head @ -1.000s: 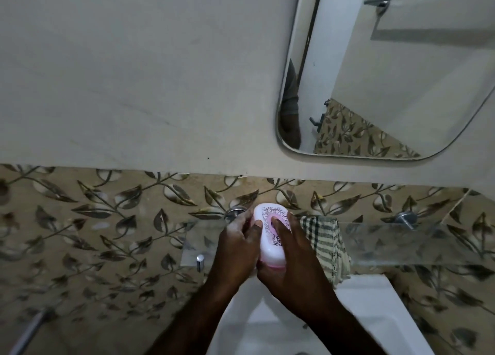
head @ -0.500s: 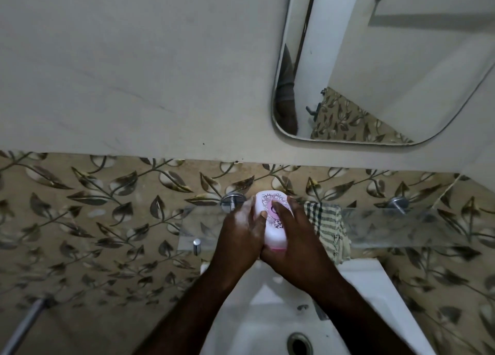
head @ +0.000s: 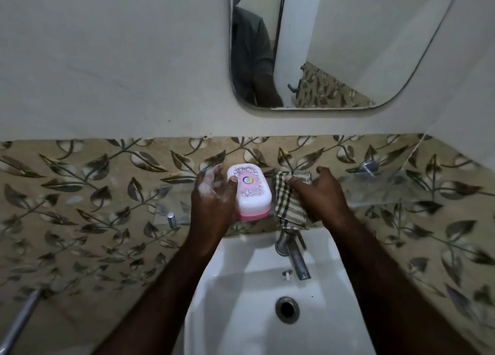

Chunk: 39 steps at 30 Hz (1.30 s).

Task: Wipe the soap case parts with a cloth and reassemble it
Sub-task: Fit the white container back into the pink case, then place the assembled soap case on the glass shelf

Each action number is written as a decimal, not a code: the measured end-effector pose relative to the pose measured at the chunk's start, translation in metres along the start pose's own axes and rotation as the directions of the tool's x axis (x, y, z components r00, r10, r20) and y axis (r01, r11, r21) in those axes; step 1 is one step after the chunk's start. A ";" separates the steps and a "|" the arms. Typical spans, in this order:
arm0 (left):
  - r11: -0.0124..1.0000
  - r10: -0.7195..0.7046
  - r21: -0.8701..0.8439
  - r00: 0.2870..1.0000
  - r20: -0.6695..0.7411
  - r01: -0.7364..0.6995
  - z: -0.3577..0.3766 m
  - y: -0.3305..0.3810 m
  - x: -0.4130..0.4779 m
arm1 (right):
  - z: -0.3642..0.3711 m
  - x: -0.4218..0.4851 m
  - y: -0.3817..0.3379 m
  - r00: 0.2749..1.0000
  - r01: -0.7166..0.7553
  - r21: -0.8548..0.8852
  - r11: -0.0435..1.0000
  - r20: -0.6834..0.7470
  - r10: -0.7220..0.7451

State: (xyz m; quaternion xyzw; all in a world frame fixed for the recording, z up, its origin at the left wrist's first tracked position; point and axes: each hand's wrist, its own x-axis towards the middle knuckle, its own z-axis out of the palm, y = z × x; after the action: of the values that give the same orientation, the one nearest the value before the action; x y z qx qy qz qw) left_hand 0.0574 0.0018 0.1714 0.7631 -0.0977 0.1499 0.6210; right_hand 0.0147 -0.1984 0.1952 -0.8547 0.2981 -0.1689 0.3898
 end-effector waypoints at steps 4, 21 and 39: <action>0.992 0.104 0.076 0.995 0.011 -0.104 0.014 0.017 -0.010 | 0.001 0.013 0.000 0.995 0.052 0.039 0.998 0.078 -0.055; 0.854 -0.131 -0.344 0.801 0.584 0.390 0.109 0.070 -0.061 | -0.112 0.001 0.043 0.902 0.140 0.654 0.744 0.226 -0.368; 0.578 -0.625 -0.022 0.460 0.631 0.816 0.240 -0.032 -0.133 | -0.056 0.028 0.273 0.879 -0.471 0.549 0.690 0.357 0.316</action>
State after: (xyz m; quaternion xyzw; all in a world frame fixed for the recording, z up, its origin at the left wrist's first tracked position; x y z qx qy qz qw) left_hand -0.0308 -0.2312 0.0508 0.6246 0.0394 -0.3803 0.6809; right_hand -0.0959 -0.3896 0.0227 -0.6066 0.3547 -0.0671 0.7083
